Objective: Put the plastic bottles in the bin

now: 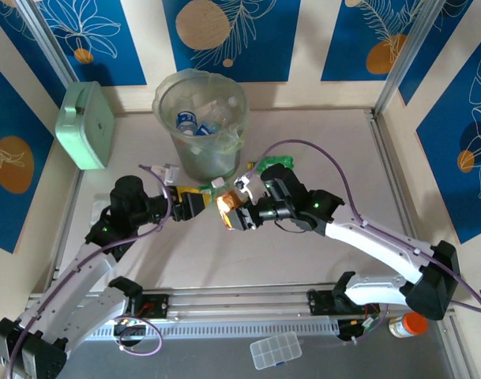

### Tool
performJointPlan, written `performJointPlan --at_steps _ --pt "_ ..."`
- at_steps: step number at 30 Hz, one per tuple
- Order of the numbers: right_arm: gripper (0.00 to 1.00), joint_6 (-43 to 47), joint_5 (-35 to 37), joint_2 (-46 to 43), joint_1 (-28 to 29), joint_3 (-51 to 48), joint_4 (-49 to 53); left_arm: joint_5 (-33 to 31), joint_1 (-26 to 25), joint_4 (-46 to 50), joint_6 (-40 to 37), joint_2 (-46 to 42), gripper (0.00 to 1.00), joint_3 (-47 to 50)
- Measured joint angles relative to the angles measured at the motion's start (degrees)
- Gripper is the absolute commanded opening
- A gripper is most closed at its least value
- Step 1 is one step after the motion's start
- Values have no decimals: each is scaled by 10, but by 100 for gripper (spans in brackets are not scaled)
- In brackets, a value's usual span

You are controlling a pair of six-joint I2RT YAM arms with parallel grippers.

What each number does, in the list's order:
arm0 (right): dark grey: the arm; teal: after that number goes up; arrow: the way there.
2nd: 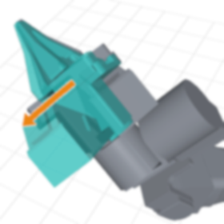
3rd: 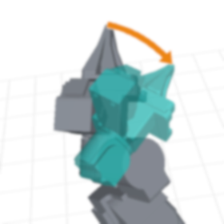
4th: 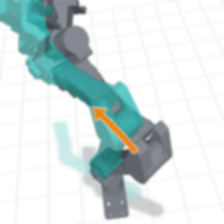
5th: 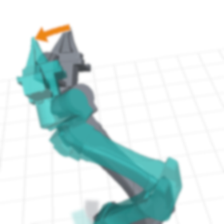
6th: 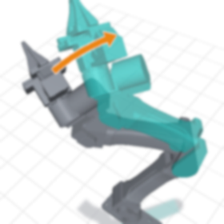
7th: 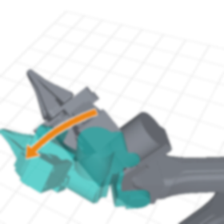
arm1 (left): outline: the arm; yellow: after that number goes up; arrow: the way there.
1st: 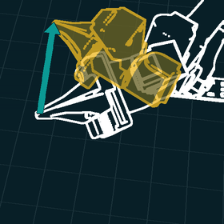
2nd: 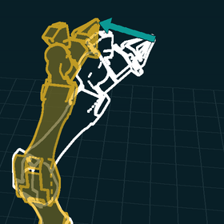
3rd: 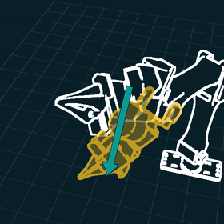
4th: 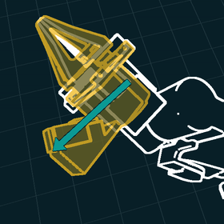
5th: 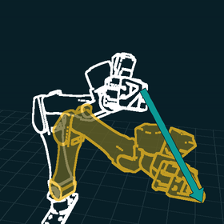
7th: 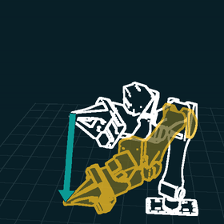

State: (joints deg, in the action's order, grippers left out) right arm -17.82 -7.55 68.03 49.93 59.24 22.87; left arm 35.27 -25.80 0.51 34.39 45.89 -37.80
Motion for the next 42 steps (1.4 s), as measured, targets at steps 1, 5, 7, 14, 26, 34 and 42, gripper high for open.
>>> performJointPlan --at_steps 1,5,7,14,26,34,42 --pt "45 -2 -21 -5 -3 0 -9 13 0 -30 12 -1 75 10" --pt "45 -13 -92 -15 -13 0 -35 56 -3 -155 67 5 70 37" --pt "45 -17 -125 -15 -16 0 -45 76 -7 -225 98 16 68 43" --pt "45 -23 -185 -15 -16 0 -62 110 -24 -367 158 35 54 48" --pt "44 -16 -214 -21 -24 -2 -59 116 -41 -421 196 80 18 43" --pt "77 -14 -206 -35 -27 -8 -50 114 -52 -430 192 90 10 39" --pt "90 -20 -111 -71 -33 -14 -49 -28 -63 -278 112 56 0 0"
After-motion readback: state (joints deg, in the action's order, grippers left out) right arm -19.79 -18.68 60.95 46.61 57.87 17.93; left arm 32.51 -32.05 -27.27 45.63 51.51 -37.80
